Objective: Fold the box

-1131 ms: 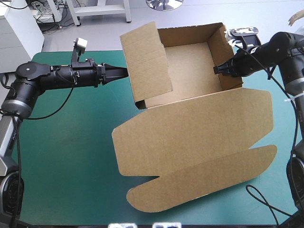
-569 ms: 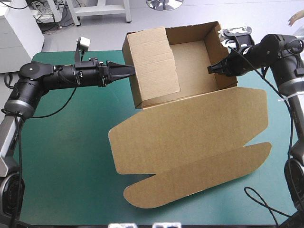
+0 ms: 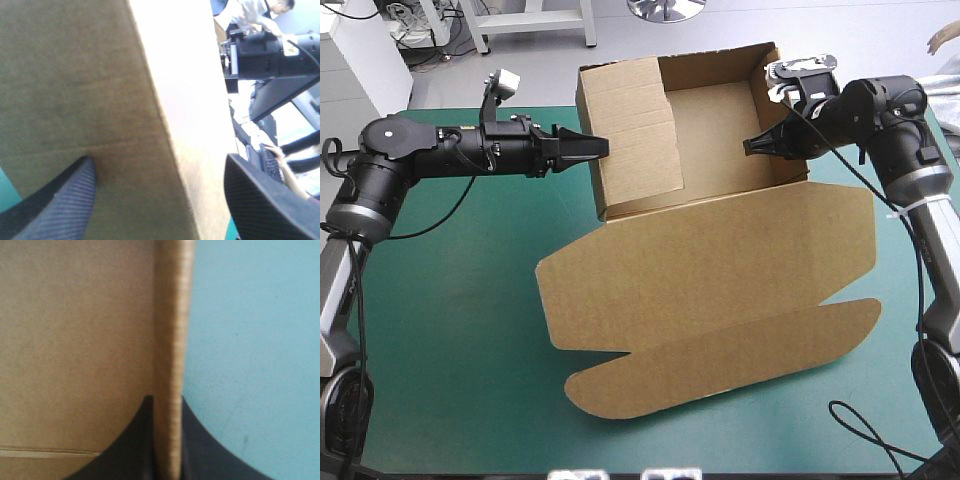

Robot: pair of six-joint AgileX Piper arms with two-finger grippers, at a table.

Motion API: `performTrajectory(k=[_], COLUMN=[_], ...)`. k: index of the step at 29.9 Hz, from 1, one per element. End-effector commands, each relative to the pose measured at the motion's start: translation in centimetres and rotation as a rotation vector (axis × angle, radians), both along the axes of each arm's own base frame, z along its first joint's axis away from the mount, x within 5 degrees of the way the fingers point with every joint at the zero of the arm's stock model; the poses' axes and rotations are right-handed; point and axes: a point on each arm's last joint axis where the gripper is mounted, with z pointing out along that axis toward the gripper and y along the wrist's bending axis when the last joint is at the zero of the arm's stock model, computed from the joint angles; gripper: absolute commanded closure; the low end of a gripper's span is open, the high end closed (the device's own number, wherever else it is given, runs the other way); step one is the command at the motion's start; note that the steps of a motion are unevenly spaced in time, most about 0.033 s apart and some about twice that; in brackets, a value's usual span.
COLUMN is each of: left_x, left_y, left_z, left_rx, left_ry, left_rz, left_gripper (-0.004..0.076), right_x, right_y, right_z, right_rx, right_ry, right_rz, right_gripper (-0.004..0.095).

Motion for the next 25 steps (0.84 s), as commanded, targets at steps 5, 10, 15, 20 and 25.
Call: performTrajectory(k=[5,10,15,20,25], left_x=[-1.3,-1.4,-1.9,-2.9,-3.1], left_y=[0.3,-1.2,-2.9,-4.5,-4.8], left_z=[4.3,4.5,5.0,5.6,4.9], left_rx=[0.13,0.291,0.438,0.516,0.642], left_ry=[-0.073,-0.094,-0.153,-0.19,-0.19], left_rz=[0.166,0.282,0.419,0.506,0.564], left_gripper=[0.0211,0.0212,0.0223,0.0232,0.0274], right_x=[-1.4,-1.4,-1.5,-1.7,-1.8], right_y=[1.6,1.7,2.1,3.0,4.2], right_z=[3.3,3.3,3.3,3.2,2.7], right_rx=[0.134,0.159,0.159,0.125,0.118], right_ry=[-0.145,-0.142,-0.141,-0.147,-0.138], right_rz=[0.007,-0.005,0.006,0.007,0.023], right_gripper=[0.0921,0.0921,0.0921,0.0921,0.0921])
